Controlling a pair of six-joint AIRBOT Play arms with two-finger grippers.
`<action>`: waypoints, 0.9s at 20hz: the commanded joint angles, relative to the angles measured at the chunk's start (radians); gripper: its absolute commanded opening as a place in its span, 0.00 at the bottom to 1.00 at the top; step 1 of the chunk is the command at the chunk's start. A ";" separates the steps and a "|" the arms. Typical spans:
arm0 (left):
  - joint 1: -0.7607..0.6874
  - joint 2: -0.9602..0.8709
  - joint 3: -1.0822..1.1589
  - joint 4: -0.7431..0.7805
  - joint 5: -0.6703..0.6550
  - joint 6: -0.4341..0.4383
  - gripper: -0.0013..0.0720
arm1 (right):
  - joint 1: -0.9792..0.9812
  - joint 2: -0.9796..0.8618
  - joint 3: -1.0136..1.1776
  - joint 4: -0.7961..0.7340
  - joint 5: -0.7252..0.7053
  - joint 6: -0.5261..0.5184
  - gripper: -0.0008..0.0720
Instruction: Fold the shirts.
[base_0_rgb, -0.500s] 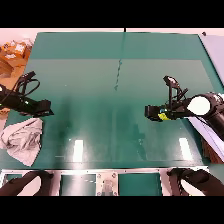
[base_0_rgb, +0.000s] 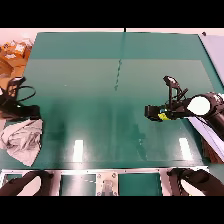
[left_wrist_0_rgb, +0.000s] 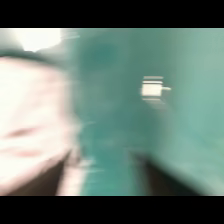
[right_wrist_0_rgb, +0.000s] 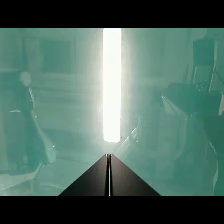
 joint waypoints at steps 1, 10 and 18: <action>0.064 -0.003 -0.002 0.353 0.025 -0.125 1.00 | 0.001 0.000 0.000 0.000 0.000 0.000 0.03; 0.270 -0.005 -0.352 0.200 0.314 -0.080 0.93 | 0.001 0.000 0.000 0.000 0.000 0.000 0.03; 0.263 0.005 -0.033 -0.026 0.082 -0.036 0.04 | 0.001 0.000 0.000 0.000 0.000 0.000 0.03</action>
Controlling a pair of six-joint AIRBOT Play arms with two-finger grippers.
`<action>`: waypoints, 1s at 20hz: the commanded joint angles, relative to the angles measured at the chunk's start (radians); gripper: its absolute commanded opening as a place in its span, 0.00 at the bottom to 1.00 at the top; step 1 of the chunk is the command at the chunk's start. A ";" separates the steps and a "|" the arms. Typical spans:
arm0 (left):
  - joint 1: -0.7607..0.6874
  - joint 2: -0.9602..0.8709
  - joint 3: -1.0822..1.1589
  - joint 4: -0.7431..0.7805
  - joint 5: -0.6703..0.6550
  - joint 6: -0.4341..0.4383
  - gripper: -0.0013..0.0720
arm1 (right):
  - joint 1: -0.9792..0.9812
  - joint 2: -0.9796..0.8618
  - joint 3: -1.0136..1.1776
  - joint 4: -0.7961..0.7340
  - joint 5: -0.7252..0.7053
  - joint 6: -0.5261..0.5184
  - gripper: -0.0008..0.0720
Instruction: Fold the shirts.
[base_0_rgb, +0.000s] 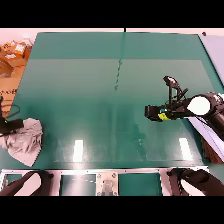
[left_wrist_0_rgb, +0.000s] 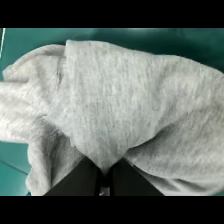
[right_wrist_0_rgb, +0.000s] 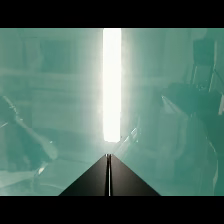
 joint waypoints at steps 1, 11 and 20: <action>-0.029 0.013 0.215 -0.230 -0.134 0.050 0.04 | 0.001 0.000 0.000 0.000 0.000 0.000 0.03; -0.838 0.032 0.651 -0.527 0.032 -0.042 0.04 | 0.001 0.000 0.000 0.000 -0.004 0.000 0.03; -0.996 -0.164 0.557 -0.542 0.054 -0.023 0.97 | -0.060 0.000 0.035 0.001 0.007 -0.062 0.03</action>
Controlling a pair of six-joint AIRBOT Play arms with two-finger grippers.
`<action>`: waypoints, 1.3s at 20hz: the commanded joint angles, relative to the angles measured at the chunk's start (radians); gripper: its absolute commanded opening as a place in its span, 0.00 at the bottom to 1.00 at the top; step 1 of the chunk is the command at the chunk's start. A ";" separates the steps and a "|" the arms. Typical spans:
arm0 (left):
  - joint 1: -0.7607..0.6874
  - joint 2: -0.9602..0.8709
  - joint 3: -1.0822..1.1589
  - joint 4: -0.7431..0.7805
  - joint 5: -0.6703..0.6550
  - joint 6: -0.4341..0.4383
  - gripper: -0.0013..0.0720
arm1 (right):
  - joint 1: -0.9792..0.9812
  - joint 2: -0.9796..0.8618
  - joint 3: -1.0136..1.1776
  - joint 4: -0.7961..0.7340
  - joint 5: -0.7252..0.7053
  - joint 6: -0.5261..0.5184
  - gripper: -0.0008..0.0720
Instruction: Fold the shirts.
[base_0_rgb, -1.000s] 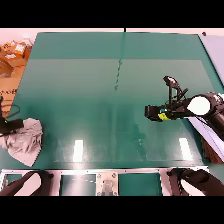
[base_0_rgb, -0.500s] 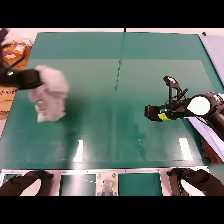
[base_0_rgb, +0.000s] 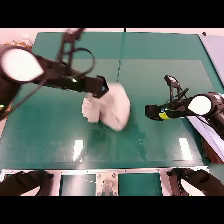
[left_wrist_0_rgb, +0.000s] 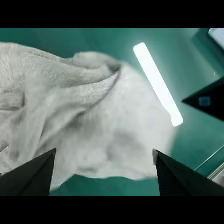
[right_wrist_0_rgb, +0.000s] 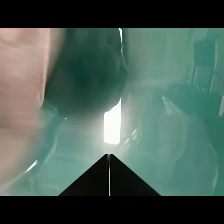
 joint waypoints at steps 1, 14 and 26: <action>-0.007 -0.064 -0.021 0.006 -0.046 0.034 0.97 | -0.069 0.001 0.047 -0.002 0.019 -0.043 0.03; 0.434 -0.286 -0.304 -0.169 0.157 0.291 0.96 | -0.224 -0.329 0.087 0.401 -0.125 -0.363 0.50; 0.431 -0.525 -0.302 -0.595 0.271 0.598 0.64 | -0.122 -0.766 0.250 0.805 -0.171 -0.626 0.66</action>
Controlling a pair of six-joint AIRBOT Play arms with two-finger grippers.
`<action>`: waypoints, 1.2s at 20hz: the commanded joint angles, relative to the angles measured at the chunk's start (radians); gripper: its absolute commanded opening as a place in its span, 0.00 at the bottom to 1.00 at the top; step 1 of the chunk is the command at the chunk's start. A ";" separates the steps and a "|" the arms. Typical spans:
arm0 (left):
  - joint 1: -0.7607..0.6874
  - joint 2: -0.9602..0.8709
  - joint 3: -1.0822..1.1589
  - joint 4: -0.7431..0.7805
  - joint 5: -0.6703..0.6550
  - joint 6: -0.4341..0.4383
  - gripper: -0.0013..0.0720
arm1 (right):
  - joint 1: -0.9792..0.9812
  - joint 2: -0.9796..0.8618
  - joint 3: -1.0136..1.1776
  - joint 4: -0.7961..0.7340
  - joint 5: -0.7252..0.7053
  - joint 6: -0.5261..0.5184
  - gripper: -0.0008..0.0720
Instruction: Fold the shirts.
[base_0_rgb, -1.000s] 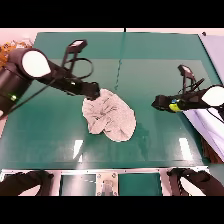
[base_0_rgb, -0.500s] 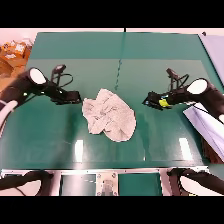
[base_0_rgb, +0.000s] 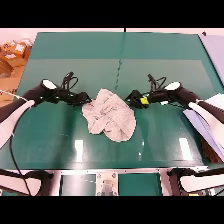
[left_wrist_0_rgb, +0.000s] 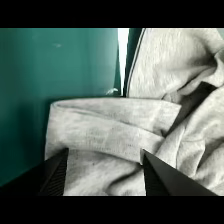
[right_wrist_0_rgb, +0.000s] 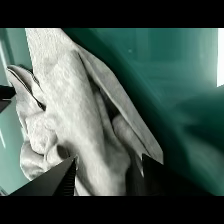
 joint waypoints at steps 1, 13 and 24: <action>0.000 -0.040 -0.001 -0.056 -0.013 0.065 0.45 | 0.044 -0.111 0.080 0.047 0.013 -0.029 0.66; 0.026 0.049 0.154 0.429 -0.150 -0.101 0.04 | -0.047 -0.109 0.266 0.044 0.269 -0.045 0.03; 0.305 0.441 0.253 0.324 -0.216 -0.093 0.04 | -0.287 0.207 0.395 -0.021 0.274 -0.045 0.03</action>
